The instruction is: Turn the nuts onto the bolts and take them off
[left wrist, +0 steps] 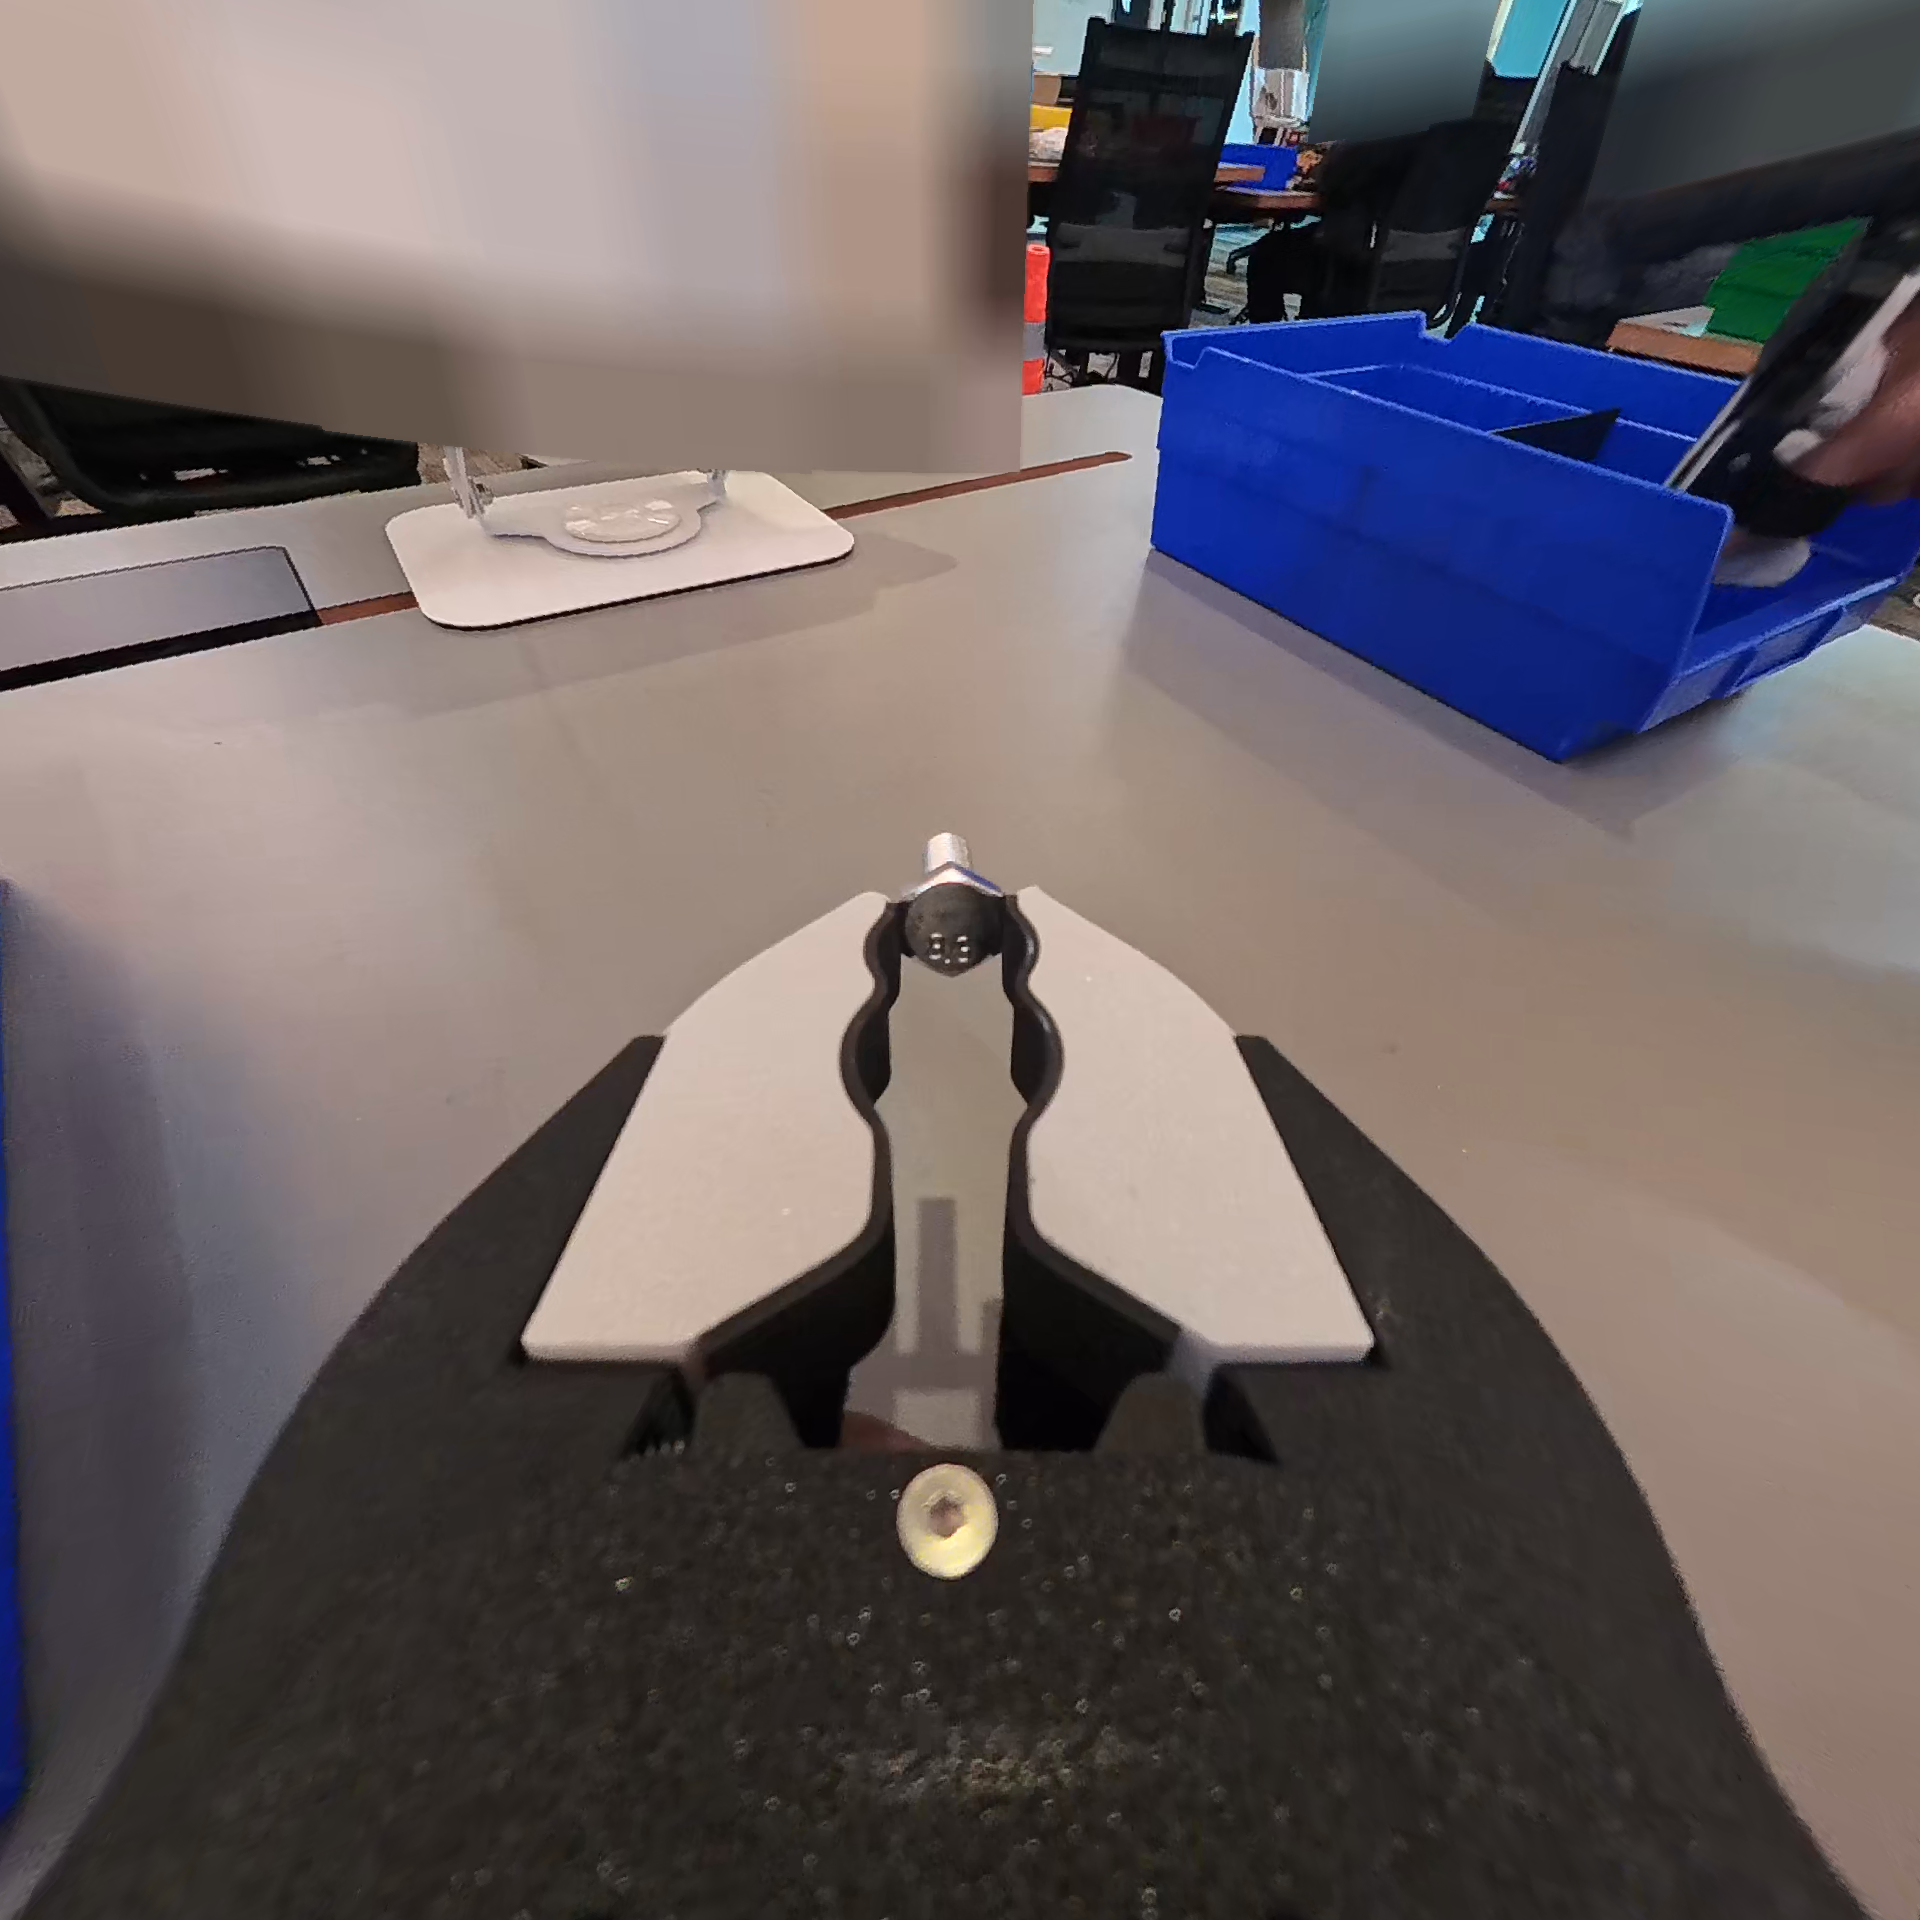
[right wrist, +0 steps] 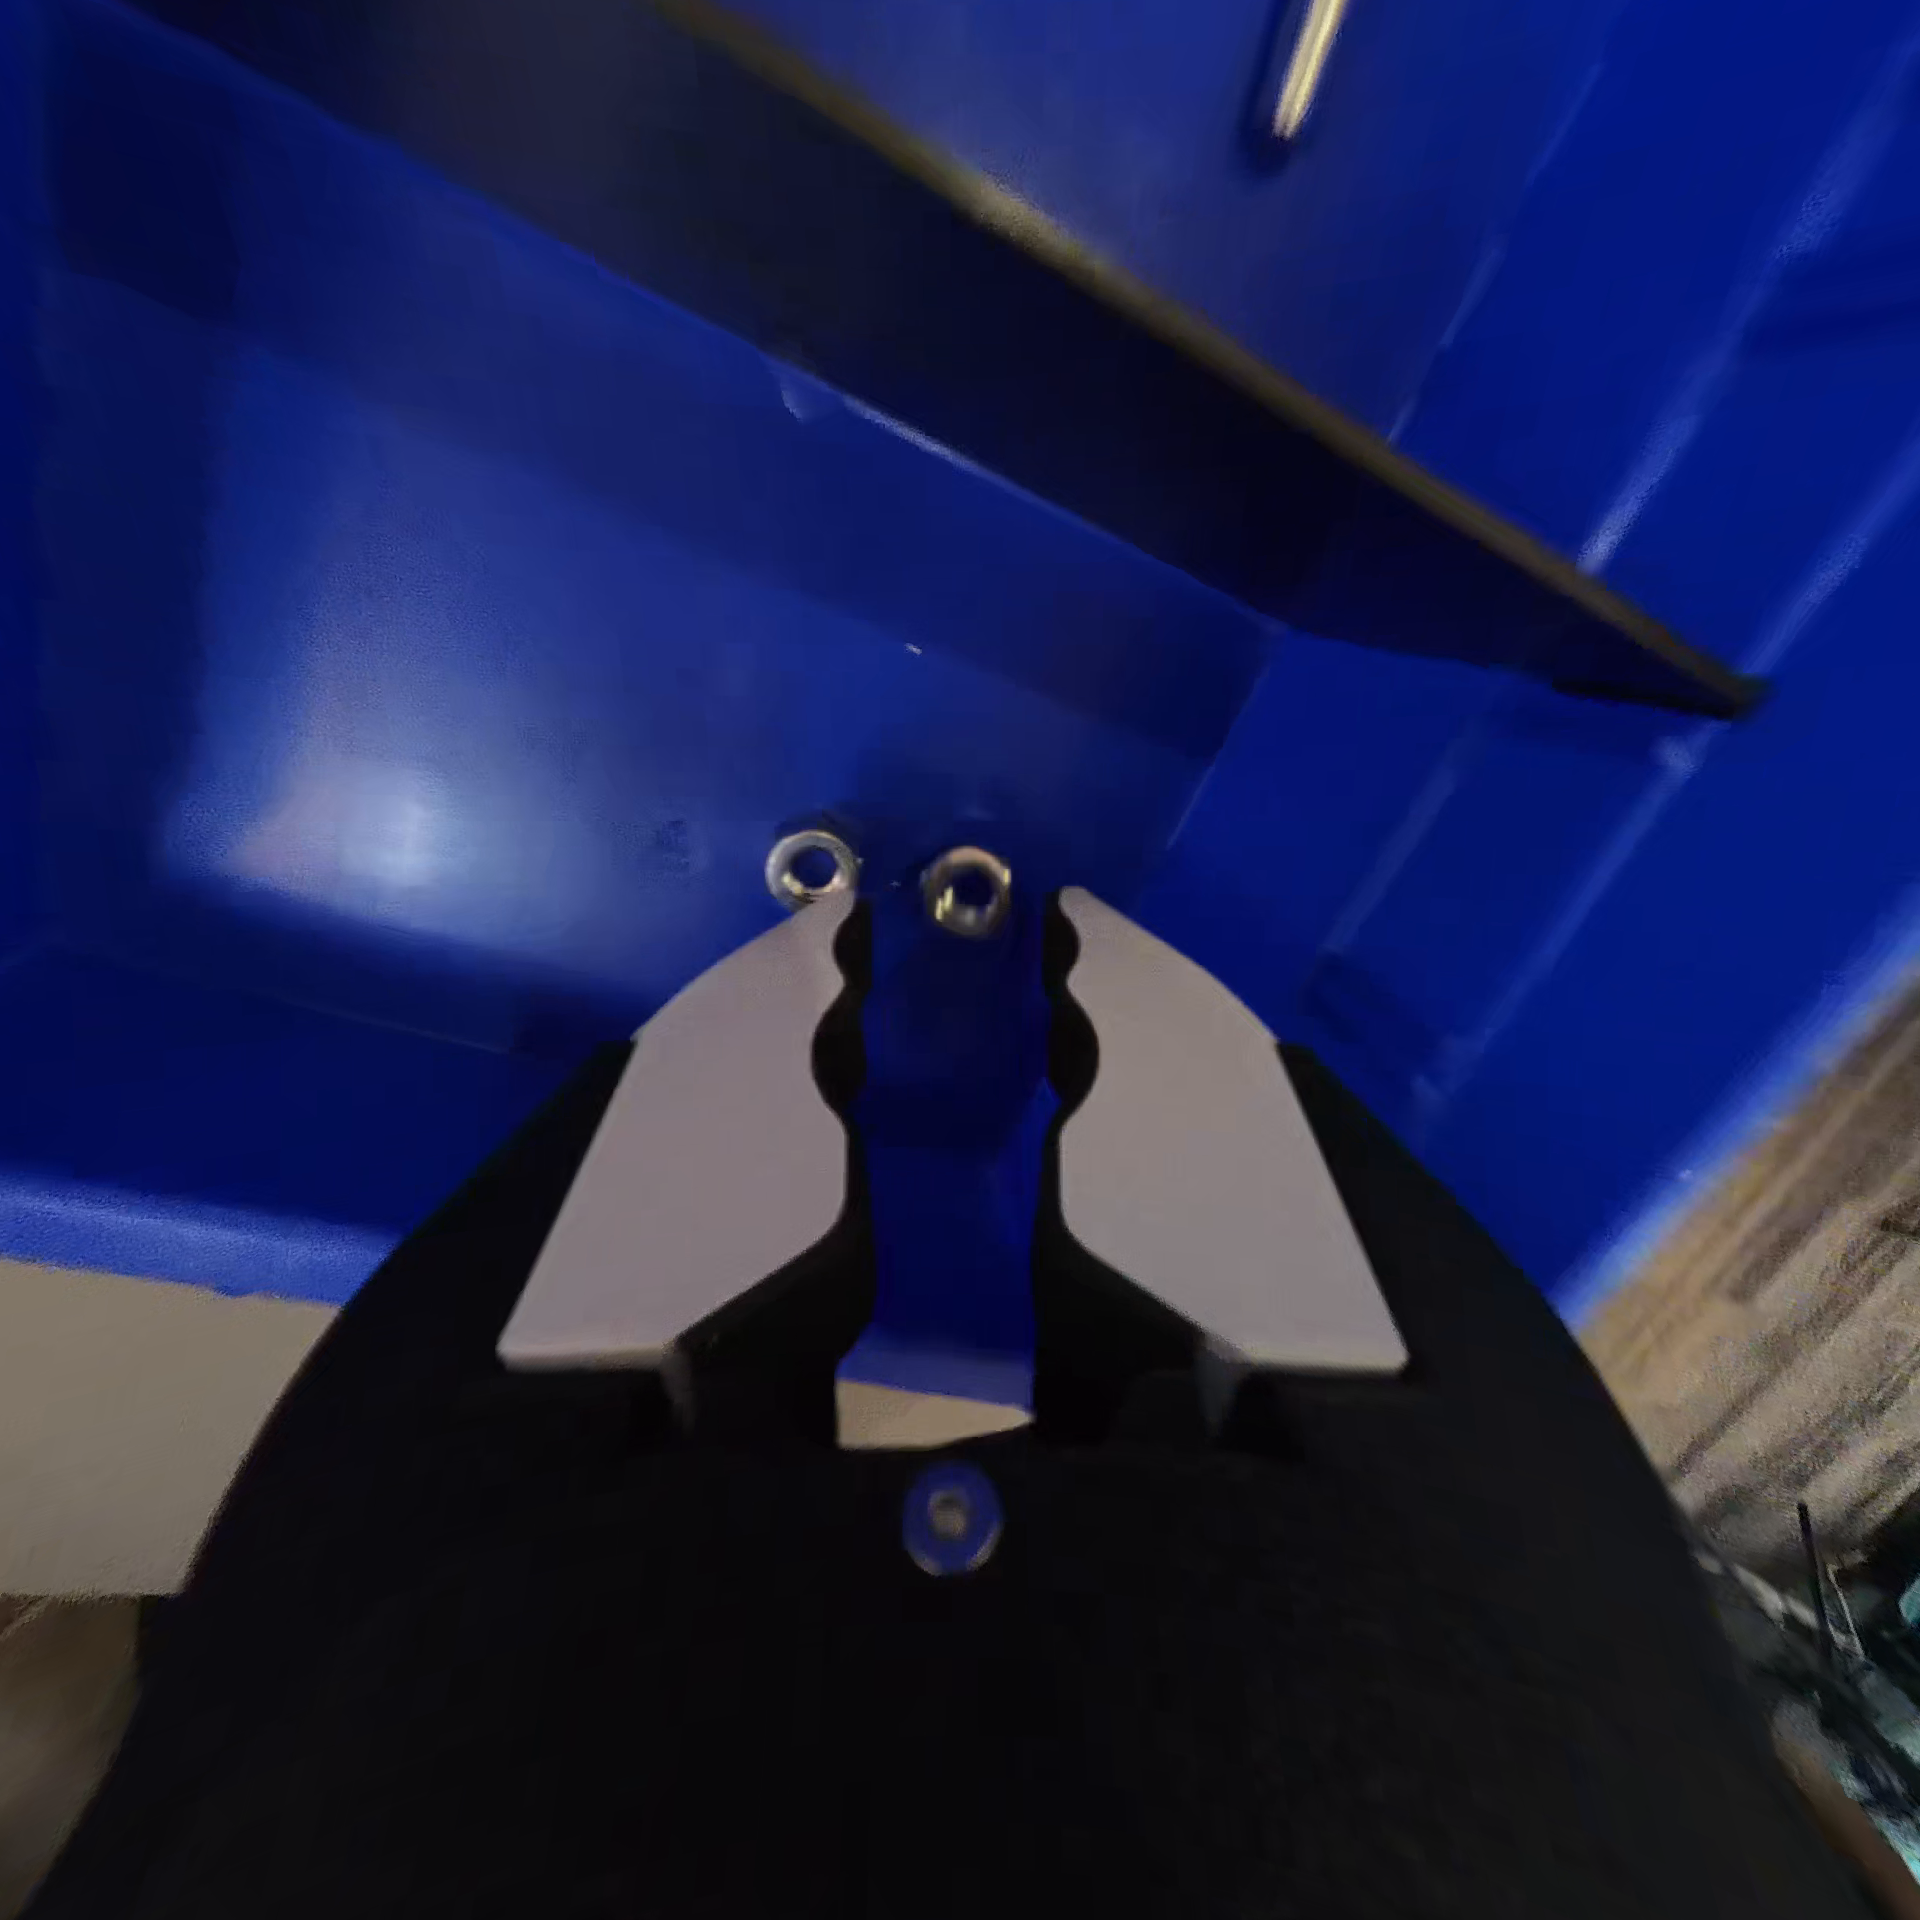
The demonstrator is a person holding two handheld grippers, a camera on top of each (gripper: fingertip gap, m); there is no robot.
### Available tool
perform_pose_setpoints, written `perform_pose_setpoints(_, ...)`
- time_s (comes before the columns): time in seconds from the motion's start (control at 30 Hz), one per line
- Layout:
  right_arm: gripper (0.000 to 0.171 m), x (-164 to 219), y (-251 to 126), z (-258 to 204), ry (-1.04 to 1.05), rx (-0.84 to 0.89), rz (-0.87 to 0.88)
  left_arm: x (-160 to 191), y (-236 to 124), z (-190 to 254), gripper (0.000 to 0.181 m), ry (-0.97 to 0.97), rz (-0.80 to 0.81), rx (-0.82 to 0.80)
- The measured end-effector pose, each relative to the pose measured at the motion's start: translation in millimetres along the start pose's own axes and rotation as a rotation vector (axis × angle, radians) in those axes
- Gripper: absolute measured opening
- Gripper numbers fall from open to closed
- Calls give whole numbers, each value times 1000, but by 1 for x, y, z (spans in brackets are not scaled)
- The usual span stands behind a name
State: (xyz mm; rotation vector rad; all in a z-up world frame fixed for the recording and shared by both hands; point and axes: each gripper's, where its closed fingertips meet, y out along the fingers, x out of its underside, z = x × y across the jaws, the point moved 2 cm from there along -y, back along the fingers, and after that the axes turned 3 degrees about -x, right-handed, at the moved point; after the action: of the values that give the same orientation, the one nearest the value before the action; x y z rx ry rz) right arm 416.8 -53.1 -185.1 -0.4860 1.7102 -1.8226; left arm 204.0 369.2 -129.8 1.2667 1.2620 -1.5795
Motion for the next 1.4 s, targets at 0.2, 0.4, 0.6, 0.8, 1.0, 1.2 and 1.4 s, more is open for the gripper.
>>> perform_pose_setpoints(0.2,47,-24,-111,-47,-118,167,539,0,0,-1,18,-15,0,6)
perform_pose_setpoints(0.4,36,-47,-166,-263,-378,-483,1337,-1,0,-5,18,-59,4,11)
perform_pose_setpoints(0.6,46,-53,-106,-344,-269,-664,1368,-2,-2,-6,18,-74,15,20)
perform_pose_setpoints(0.8,38,-47,-107,-346,-317,-686,1376,-2,-3,2,18,-48,13,80)
perform_pose_setpoints(1.0,36,-35,-106,-370,-605,-719,1229,-5,-14,56,18,139,-79,573)
perform_pose_setpoints(1.2,33,-27,-105,-380,-891,-525,1092,-28,-27,90,18,427,-218,812)
perform_pose_setpoints(1.4,10,-24,-101,-384,-967,-397,1073,-21,-18,106,18,679,-364,824)
